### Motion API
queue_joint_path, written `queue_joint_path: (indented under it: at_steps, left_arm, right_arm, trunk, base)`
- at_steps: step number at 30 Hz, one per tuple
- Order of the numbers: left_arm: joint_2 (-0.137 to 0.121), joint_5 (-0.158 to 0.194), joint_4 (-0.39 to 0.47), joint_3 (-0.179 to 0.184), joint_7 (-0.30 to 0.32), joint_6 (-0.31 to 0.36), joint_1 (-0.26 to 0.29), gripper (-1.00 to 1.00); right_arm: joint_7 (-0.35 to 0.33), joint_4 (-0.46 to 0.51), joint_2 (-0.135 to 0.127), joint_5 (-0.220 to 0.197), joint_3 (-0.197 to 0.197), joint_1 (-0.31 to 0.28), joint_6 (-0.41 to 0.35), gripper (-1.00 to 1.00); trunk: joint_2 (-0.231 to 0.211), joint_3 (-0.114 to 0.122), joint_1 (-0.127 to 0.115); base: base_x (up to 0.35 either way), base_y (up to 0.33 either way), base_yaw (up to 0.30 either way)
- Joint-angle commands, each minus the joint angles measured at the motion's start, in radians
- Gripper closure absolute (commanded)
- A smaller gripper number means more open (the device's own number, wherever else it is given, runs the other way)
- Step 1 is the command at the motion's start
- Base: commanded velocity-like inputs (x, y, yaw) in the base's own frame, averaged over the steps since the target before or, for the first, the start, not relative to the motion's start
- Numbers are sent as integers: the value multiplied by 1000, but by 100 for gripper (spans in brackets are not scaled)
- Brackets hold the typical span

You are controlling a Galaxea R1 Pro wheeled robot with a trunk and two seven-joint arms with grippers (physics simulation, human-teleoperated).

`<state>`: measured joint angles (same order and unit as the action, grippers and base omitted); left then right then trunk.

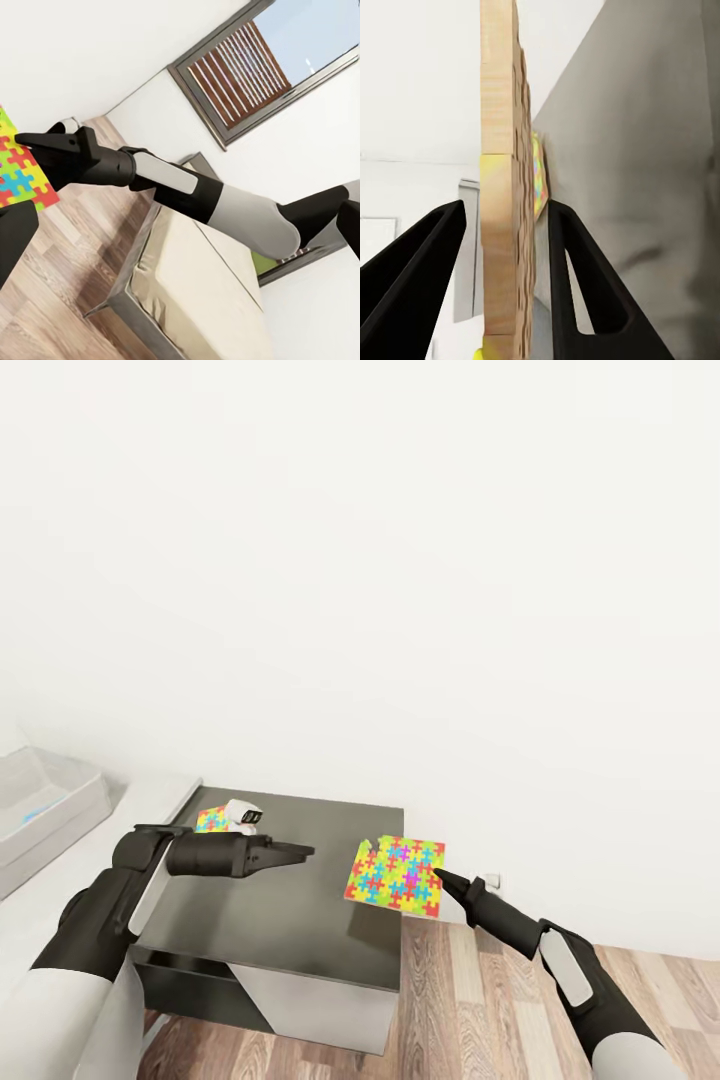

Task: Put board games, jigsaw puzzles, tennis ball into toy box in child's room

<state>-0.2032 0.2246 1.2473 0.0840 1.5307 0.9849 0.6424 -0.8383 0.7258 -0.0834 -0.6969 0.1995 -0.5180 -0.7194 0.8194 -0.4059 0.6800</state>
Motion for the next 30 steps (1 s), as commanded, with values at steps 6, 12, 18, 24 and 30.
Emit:
queue_joint_path:
  at_steps: [6,12,18,24,30]
  left_arm:
    - [0,2,0,2,0,11,2,-100]
    - [1,1,0,2,-1,11,2,-100]
    - [1,-1,0,2,-2,11,2,-100]
    - [1,-1,0,4,-3,11,2,-100]
    - [3,-2,0,11,-3,11,2,-100]
  right_arm:
    - [-2,-1,-10,-2,6,0,-3,100]
    - [-1,-1,-10,-3,44,1,-4,100]
    - [3,0,-11,-3,123,2,-7,100]
    - [-1,0,-12,-3,131,5,-6,100]
    - [-13,0,-11,-4,132,7,-5,100]
  trunk:
    - [-41,18,-23]
    - [-83,37,-46]
    - [-125,55,-69]
    - [-167,74,-92]
    - [-209,95,-115]
  base:
    - [0,0,0]
    - [0,0,0]
    - [0,0,0]
    - [0,0,0]
    - [0,0,0]
